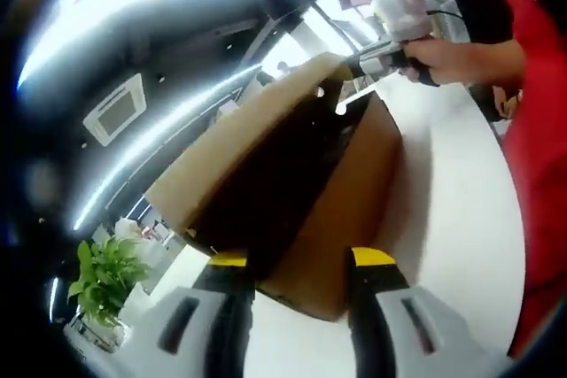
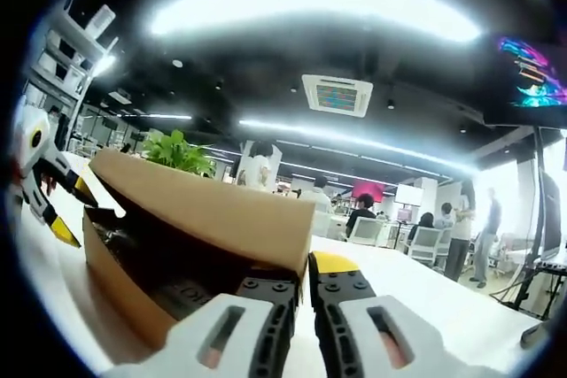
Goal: Operate the shoe box by opening the lid, removing the specified soft item, and placing it in the target area until the item is outside and the box remains undamaged.
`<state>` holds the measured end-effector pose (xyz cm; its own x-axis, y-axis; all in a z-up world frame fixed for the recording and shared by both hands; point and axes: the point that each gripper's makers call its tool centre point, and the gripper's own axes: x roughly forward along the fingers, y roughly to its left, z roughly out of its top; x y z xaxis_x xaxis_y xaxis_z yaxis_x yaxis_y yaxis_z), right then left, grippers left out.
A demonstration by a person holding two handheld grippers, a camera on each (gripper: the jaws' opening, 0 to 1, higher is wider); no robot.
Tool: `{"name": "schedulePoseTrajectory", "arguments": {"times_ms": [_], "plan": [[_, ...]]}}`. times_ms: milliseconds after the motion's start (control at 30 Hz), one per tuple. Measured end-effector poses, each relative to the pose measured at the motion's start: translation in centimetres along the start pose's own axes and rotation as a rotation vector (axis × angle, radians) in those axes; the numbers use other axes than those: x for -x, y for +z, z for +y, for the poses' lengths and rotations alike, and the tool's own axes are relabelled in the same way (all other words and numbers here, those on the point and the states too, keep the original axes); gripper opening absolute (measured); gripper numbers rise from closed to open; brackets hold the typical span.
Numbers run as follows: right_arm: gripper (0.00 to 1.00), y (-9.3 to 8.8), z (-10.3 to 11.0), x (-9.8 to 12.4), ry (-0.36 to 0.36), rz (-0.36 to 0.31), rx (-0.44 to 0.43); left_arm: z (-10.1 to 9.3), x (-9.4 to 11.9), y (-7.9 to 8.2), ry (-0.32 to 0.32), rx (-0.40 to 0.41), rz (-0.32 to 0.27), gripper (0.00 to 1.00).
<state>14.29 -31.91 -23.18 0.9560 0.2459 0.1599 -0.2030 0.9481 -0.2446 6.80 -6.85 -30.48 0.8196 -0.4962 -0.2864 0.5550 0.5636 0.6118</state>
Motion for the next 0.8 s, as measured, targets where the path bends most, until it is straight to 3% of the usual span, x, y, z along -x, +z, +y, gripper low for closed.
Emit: {"name": "schedulePoseTrajectory", "arguments": {"times_ms": [133, 200, 367, 500, 800], "plan": [[0.02, -0.03, 0.02, 0.03, 0.005, 0.003, -0.005, 0.45, 0.22, -0.57, 0.003, -0.045, 0.033, 0.4], [0.02, -0.08, 0.06, 0.07, 0.004, 0.002, -0.007, 0.72, 0.71, -0.1, 0.001, -0.055, 0.018, 0.39], [0.02, 0.08, 0.01, -0.1, 0.008, 0.004, -0.009, -0.06, 0.47, -0.39, -0.08, -0.002, 0.017, 0.4], [0.02, 0.03, -0.02, -0.2, 0.015, 0.01, -0.01, 0.37, 0.14, -0.66, -0.057, -0.009, 0.015, 0.45], [0.03, 0.33, -0.23, -0.6, 0.033, 0.013, -0.048, 0.48, -0.07, -0.89, -0.049, 0.002, 0.02, 0.43]]}}
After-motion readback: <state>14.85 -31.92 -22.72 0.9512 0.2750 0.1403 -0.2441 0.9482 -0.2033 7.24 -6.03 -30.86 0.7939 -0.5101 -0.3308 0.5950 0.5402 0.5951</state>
